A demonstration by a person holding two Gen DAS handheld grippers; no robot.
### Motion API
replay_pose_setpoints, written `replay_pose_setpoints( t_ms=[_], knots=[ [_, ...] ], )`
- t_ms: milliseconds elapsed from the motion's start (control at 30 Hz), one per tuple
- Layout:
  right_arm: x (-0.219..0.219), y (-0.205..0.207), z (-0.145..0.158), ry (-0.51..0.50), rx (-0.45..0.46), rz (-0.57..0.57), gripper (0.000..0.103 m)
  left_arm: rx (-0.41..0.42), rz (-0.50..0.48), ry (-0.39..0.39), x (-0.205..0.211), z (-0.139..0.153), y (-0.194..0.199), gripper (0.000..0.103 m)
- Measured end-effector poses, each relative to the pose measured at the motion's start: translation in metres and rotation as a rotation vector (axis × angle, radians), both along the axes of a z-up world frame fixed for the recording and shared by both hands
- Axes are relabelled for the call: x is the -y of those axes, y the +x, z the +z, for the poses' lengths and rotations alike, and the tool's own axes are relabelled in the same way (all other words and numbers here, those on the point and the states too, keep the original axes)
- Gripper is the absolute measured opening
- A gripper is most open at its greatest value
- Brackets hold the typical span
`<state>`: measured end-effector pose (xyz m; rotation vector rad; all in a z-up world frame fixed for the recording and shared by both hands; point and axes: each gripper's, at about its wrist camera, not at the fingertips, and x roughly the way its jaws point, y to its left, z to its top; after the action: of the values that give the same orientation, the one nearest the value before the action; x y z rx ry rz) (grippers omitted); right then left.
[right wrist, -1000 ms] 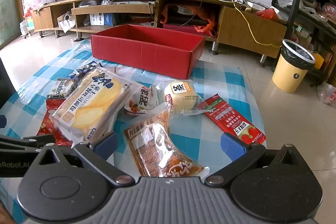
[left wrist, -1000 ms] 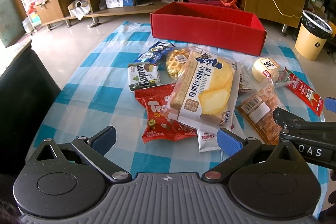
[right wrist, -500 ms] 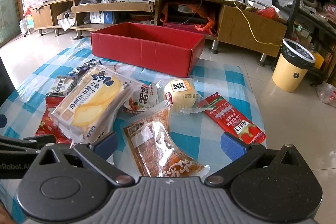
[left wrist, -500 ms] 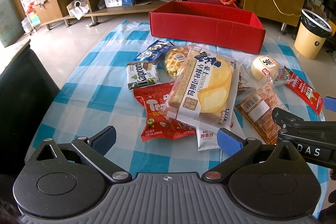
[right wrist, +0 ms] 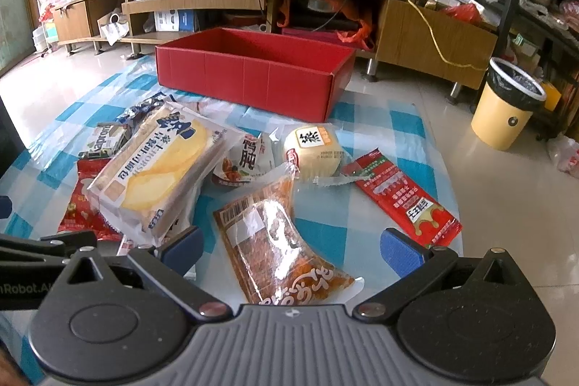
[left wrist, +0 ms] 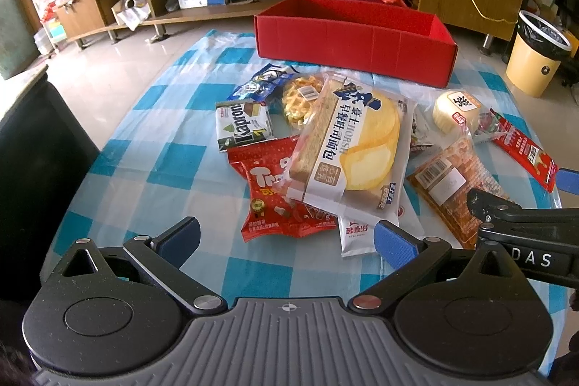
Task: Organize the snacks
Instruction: 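Grasp the yellow bread bag with left tool while right tool grasps orange spicy-strip bag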
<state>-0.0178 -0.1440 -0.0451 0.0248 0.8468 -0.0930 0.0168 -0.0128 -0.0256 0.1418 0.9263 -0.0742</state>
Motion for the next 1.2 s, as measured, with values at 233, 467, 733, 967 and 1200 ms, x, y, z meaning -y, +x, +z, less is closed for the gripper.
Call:
replay_pose_setpoints(
  t_ms=[233, 467, 733, 967, 1200],
  knots=[
    [0.000, 0.010, -0.014, -0.009, -0.071, 0.048, 0.101, -0.036, 0.022, -0.025, -0.011, -0.003, 0.013, 0.103],
    [-0.009, 0.022, -0.033, -0.042, -0.130, 0.131, 0.101, -0.095, 0.038, -0.067, -0.022, -0.011, 0.028, 0.103],
    [-0.014, 0.047, -0.052, -0.045, -0.180, 0.182, 0.101, -0.078, -0.038, -0.036, -0.003, -0.011, 0.055, 0.103],
    [0.005, 0.057, -0.058, 0.090, -0.222, 0.162, 0.102, -0.088, -0.102, -0.042, 0.020, -0.017, 0.091, 0.103],
    [0.004, 0.055, -0.058, 0.069, -0.225, 0.206, 0.102, -0.121, -0.133, -0.049, 0.035, -0.031, 0.109, 0.103]
  ],
)
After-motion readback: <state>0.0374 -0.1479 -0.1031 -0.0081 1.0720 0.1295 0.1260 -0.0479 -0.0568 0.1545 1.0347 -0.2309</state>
